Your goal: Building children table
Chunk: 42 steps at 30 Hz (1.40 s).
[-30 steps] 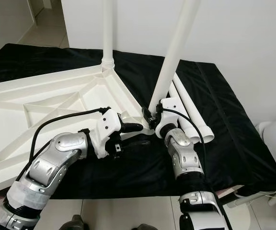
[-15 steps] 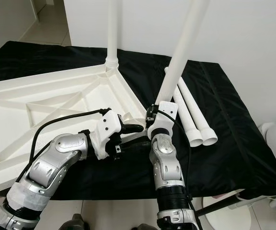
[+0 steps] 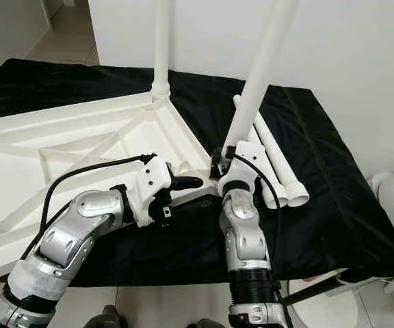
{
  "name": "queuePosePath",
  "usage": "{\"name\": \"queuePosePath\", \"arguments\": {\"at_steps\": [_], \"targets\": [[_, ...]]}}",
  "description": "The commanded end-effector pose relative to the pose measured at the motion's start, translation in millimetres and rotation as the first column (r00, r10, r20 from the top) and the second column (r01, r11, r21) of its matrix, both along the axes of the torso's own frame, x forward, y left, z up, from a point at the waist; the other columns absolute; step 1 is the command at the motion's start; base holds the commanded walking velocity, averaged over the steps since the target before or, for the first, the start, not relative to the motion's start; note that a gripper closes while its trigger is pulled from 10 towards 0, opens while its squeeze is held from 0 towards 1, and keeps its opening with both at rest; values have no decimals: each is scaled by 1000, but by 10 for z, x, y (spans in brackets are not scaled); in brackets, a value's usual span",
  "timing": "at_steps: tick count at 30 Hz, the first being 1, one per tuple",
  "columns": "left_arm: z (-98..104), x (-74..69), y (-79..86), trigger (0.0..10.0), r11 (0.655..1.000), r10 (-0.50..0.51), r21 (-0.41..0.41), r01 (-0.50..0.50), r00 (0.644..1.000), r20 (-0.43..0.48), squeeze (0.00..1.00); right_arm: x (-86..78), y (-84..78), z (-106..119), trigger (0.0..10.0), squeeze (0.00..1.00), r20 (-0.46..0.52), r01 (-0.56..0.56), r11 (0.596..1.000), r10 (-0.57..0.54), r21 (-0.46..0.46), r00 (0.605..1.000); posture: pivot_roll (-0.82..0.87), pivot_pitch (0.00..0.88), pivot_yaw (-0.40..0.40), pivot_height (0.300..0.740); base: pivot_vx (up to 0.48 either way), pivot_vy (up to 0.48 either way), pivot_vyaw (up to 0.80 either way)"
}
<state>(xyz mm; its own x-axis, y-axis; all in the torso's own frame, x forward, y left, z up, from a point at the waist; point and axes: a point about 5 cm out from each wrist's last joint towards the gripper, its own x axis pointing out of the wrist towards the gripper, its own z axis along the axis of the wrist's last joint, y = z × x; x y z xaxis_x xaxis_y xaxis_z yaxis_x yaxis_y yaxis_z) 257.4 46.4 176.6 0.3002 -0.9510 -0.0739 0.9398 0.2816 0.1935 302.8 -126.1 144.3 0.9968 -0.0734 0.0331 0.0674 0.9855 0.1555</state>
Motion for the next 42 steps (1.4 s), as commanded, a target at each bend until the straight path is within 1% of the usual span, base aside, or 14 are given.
{"name": "queuePosePath", "arguments": {"at_steps": [1, 5, 7, 8, 15, 19, 23, 33, 34, 37, 38, 40, 41, 42], "targets": [[-5, 10, -2, 10000, 999, 32, 3, -32, 999, 15, 0, -87, 70, -119, 10000, 1000, -28, -39, 998, 41, 44, 999, 67, 0, -100, 740, 0, 0, 0], [-2, 14, -3, 10000, 999, 32, 3, -32, 999, 15, 0, -93, 32, -126, 10000, 1000, -27, -52, 998, 53, 34, 998, 67, 0, -99, 740, 0, 0, 0], [4, 14, -4, 10000, 1000, 30, 3, -30, 999, 16, 0, -112, -19, -138, 10000, 941, -13, -104, 995, 104, 4, 994, 66, 0, -97, 740, 0, 0, 0], [6, 13, -2, 10000, 1000, 29, 3, -29, 999, 16, 0, -128, -58, -151, 10000, 0, -1, -153, 988, 153, -26, 988, 64, 0, -95, 740, 0, 0, 0], [17, 27, 3, 10000, 1000, 29, 4, -29, 999, 17, 0, -127, -220, -173, 10000, 0, 23, -309, 945, 313, -104, 949, 57, 0, -82, 740, 0, 0, 0], [26, 31, -15, 10000, 1000, 24, 1, -24, 1000, 19, 0, -31, -354, -173, 10000, 0, -12, -434, 879, 441, -199, 898, 56, 0, -78, 740, 0, 0, 0], [27, 29, -19, 10000, 1000, 23, 2, -23, 1000, 21, 0, -2, -383, -166, 10000, 0, -14, -437, 873, 445, -215, 895, 56, 0, -78, 740, 0, 0, 0], [47, 35, -14, 10000, 1000, 25, -1, -25, 999, 25, 0, 242, -363, -149, 10000, 0, -90, -613, 727, 619, -310, 780, 70, 0, -79, 740, 0, 0, 0], [49, 35, -16, 10000, 1000, 26, -2, -26, 999, 26, 0, 265, -352, -158, 4980, 0, -103, -627, 713, 631, -313, 769, 73, 0, -81, 740, 0, 0, 0], [51, 34, -18, 10000, 1000, 27, -3, -27, 999, 26, 0, 285, -348, -167, 4980, 0, -110, -638, 704, 640, -313, 761, 73, 0, -81, 740, 0, 0, 0], [53, 35, -20, 10000, 1000, 30, -5, -30, 999, 26, 0, 296, -345, -190, 667, 0, -126, -654, 691, 652, -309, 748, 75, 0, -86, 740, 0, 0, 0], [53, 36, -21, 10000, 1000, 31, -6, -31, 999, 26, 0, 300, -348, -199, 667, 0, -129, -659, 687, 656, -307, 744, 75, 0, -86, 740, 0, 0, 0], [53, 35, -20, 10000, 999, 33, -7, -32, 999, 25, 0, 295, -351, -220, 0, 0, -138, -669, 684, 662, -292, 737, 75, 0, -90, 740, 0, 0, 0], [53, 34, -19, 10000, 999, 34, -7, -33, 999, 25, 0, 291, -354, -235, 0, 0, -144, -676, 681, 666, -281, 732, 75, 0, -90, 740, 0, 0, 0]]}}
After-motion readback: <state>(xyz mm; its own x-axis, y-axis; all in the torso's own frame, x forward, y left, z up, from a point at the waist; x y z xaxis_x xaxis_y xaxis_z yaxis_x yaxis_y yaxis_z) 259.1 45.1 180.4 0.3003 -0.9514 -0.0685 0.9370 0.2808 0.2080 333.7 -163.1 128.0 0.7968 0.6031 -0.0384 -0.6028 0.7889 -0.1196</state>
